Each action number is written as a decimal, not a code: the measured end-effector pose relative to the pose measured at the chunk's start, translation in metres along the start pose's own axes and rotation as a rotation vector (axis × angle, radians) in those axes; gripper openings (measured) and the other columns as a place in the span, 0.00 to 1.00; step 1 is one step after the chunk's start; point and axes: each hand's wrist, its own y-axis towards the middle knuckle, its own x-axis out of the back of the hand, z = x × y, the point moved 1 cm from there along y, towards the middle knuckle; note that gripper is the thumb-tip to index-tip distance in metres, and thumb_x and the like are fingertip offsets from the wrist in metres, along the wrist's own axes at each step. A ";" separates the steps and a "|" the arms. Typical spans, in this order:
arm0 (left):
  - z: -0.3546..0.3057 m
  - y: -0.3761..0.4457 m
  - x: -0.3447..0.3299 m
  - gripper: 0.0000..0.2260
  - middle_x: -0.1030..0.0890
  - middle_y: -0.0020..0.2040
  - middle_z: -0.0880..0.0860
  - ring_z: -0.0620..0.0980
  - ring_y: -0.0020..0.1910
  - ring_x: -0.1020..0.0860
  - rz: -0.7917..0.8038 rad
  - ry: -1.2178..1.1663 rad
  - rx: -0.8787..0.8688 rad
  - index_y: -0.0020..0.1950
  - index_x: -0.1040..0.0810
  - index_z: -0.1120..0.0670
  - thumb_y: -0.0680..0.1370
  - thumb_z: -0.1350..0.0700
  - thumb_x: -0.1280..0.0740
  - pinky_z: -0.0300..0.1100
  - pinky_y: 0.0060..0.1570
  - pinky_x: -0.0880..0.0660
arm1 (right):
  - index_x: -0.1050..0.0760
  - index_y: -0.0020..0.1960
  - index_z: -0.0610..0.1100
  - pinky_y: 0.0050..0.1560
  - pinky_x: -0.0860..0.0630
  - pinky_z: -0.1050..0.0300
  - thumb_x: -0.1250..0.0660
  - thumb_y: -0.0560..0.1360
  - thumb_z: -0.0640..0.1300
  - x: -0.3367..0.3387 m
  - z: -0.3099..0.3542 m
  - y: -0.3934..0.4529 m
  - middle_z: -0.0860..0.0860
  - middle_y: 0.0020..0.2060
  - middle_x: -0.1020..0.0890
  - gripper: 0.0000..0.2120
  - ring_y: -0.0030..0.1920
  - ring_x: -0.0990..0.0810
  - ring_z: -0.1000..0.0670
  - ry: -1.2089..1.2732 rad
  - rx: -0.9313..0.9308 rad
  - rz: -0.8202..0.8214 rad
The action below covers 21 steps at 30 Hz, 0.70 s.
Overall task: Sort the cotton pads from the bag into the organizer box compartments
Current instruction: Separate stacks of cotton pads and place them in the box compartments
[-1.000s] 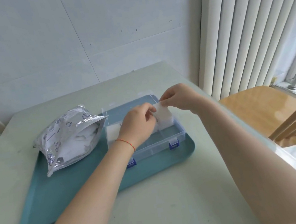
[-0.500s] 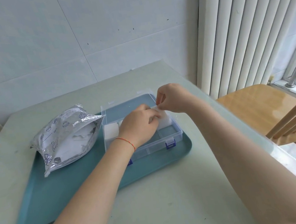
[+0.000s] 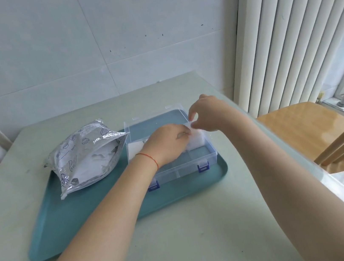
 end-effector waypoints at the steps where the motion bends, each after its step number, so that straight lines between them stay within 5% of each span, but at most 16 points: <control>1: 0.005 -0.005 0.009 0.12 0.19 0.58 0.50 0.51 0.59 0.24 -0.097 -0.045 -0.015 0.56 0.17 0.49 0.79 0.57 0.38 0.41 0.60 0.30 | 0.20 0.57 0.51 0.58 0.29 0.52 0.34 0.77 0.47 0.008 0.005 -0.003 0.48 0.55 0.27 0.10 0.58 0.26 0.44 0.046 0.021 -0.068; 4: 0.037 -0.037 0.043 0.08 0.19 0.46 0.50 0.52 0.49 0.22 -0.506 -0.008 -0.049 0.45 0.16 0.53 0.74 0.58 0.36 0.39 0.49 0.30 | 0.19 0.52 0.47 0.47 0.30 0.57 0.37 0.77 0.41 0.022 0.038 -0.015 0.49 0.48 0.25 0.09 0.48 0.25 0.48 0.208 0.106 -0.208; 7: 0.073 -0.072 0.070 0.07 0.20 0.45 0.51 0.54 0.48 0.23 -0.715 0.045 0.072 0.43 0.17 0.53 0.71 0.55 0.34 0.41 0.48 0.31 | 0.21 0.45 0.44 0.33 0.33 0.61 0.42 0.73 0.34 0.017 0.078 -0.022 0.52 0.39 0.22 0.12 0.39 0.25 0.50 0.306 0.146 -0.180; 13: 0.127 -0.126 0.090 0.17 0.25 0.57 0.54 0.56 0.59 0.28 -0.460 0.178 0.355 0.57 0.23 0.53 0.70 0.54 0.25 0.48 0.56 0.29 | 0.22 0.42 0.38 0.33 0.33 0.60 0.43 0.73 0.37 -0.023 0.162 -0.022 0.48 0.34 0.23 0.10 0.36 0.28 0.48 0.325 0.179 0.009; 16: 0.138 -0.134 0.099 0.05 0.20 0.48 0.49 0.54 0.50 0.22 -0.528 0.127 0.435 0.48 0.21 0.51 0.73 0.58 0.33 0.44 0.46 0.26 | 0.21 0.47 0.38 0.37 0.28 0.55 0.39 0.72 0.43 -0.049 0.188 -0.024 0.43 0.43 0.18 0.11 0.38 0.25 0.45 0.248 0.156 0.050; 21: 0.145 -0.131 0.110 0.03 0.19 0.44 0.49 0.54 0.43 0.23 -0.683 0.035 0.368 0.44 0.22 0.53 0.76 0.58 0.35 0.43 0.41 0.29 | 0.21 0.59 0.45 0.40 0.29 0.57 0.40 0.77 0.43 -0.061 0.197 -0.025 0.48 0.46 0.19 0.14 0.45 0.23 0.44 0.193 0.104 -0.051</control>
